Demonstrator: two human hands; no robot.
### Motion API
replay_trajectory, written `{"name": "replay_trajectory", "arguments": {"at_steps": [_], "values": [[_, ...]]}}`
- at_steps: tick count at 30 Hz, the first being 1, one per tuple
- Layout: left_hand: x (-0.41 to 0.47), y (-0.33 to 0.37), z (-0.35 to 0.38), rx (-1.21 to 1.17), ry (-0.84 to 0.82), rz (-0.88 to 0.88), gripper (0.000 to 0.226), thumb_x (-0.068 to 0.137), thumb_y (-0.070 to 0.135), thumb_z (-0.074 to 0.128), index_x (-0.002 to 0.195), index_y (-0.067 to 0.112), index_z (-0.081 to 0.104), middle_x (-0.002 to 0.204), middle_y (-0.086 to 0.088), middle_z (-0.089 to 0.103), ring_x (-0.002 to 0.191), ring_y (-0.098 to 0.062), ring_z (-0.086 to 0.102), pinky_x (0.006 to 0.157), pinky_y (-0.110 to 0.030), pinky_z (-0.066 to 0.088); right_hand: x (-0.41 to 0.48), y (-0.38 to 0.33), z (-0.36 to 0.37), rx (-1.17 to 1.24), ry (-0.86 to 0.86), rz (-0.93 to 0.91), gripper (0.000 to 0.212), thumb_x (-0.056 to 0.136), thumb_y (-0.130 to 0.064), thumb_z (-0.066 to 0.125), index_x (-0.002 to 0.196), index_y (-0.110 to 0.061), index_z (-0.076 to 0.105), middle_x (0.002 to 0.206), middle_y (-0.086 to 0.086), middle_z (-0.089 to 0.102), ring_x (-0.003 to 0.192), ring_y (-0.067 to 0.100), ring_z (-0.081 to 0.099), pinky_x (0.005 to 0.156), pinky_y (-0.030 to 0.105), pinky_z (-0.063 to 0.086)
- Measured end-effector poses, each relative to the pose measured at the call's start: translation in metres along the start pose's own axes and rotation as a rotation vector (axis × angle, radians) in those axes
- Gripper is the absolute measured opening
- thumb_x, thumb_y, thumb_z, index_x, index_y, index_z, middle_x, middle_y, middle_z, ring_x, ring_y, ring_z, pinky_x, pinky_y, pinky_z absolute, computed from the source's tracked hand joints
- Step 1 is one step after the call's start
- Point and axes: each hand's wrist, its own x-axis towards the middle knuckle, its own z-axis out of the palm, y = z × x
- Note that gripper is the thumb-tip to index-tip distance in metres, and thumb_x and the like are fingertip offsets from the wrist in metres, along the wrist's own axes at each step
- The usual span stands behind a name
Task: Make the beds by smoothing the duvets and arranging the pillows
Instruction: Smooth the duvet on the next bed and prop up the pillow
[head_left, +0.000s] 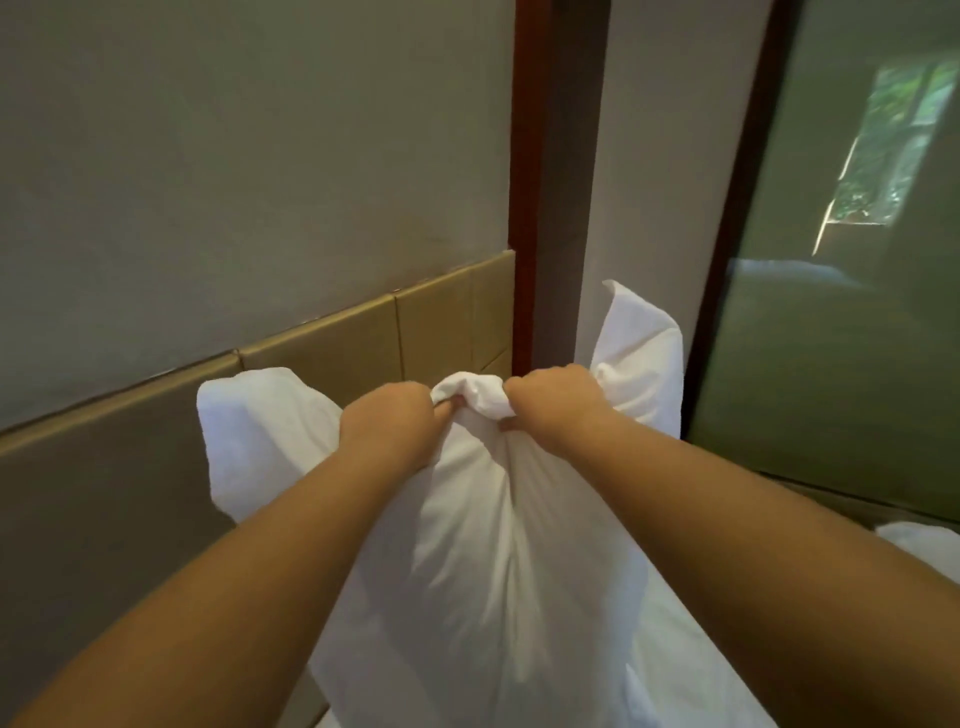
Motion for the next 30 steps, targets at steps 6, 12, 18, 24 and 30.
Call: {"name": "replay_trajectory", "arguments": {"at_steps": [6, 12, 18, 24, 30], "values": [[0.059, 0.037, -0.031, -0.182, 0.203, -0.04, 0.049, 0.098, 0.047, 0.03, 0.103, 0.016, 0.068, 0.106, -0.011, 0.068, 0.097, -0.033, 0.061, 0.068, -0.033, 0.038, 0.042, 0.068, -0.031, -0.173, 0.332, -0.07, 0.033, 0.097, -0.038, 0.046, 0.117, -0.013, 0.055, 0.114, 0.01, 0.064, 0.1, 0.033, 0.062, 0.08, 0.038, 0.04], [0.148, 0.078, 0.01, -0.411, 0.187, -0.126, 0.052, 0.098, 0.051, 0.031, 0.109, 0.017, 0.068, 0.104, -0.011, 0.068, 0.088, -0.031, 0.059, 0.07, -0.032, 0.039, 0.128, 0.147, -0.012, -0.283, 0.358, -0.148, 0.042, 0.094, -0.045, 0.049, 0.12, -0.012, 0.053, 0.114, 0.011, 0.064, 0.1, 0.034, 0.062, 0.083, 0.038, 0.041], [0.264, 0.121, 0.14, -0.589, -0.057, -0.404, 0.053, 0.096, 0.055, 0.039, 0.108, 0.011, 0.067, 0.095, -0.01, 0.067, 0.083, -0.029, 0.062, 0.071, -0.034, 0.046, 0.241, 0.202, 0.099, -0.219, 0.202, -0.166, 0.031, 0.094, -0.031, 0.054, 0.121, -0.014, 0.054, 0.122, 0.01, 0.059, 0.112, 0.028, 0.055, 0.092, 0.037, 0.039], [0.309, 0.156, 0.295, -0.4, -0.275, -0.325, 0.038, 0.1, 0.043, 0.036, 0.111, 0.019, 0.064, 0.103, -0.003, 0.068, 0.092, -0.023, 0.064, 0.079, -0.034, 0.051, 0.309, 0.197, 0.242, 0.102, -0.028, -0.1, 0.049, 0.09, -0.022, 0.062, 0.133, -0.019, 0.039, 0.127, 0.011, 0.055, 0.115, 0.027, 0.052, 0.095, 0.037, 0.045], [0.372, 0.158, 0.304, -0.238, -0.151, -0.093, 0.033, 0.1, 0.04, 0.038, 0.111, 0.021, 0.061, 0.106, -0.003, 0.067, 0.097, -0.025, 0.062, 0.074, -0.033, 0.044, 0.36, 0.23, 0.287, 0.491, -0.203, 0.076, 0.018, 0.097, -0.027, 0.041, 0.109, -0.02, 0.052, 0.115, 0.007, 0.06, 0.102, 0.025, 0.057, 0.087, 0.033, 0.045]]}}
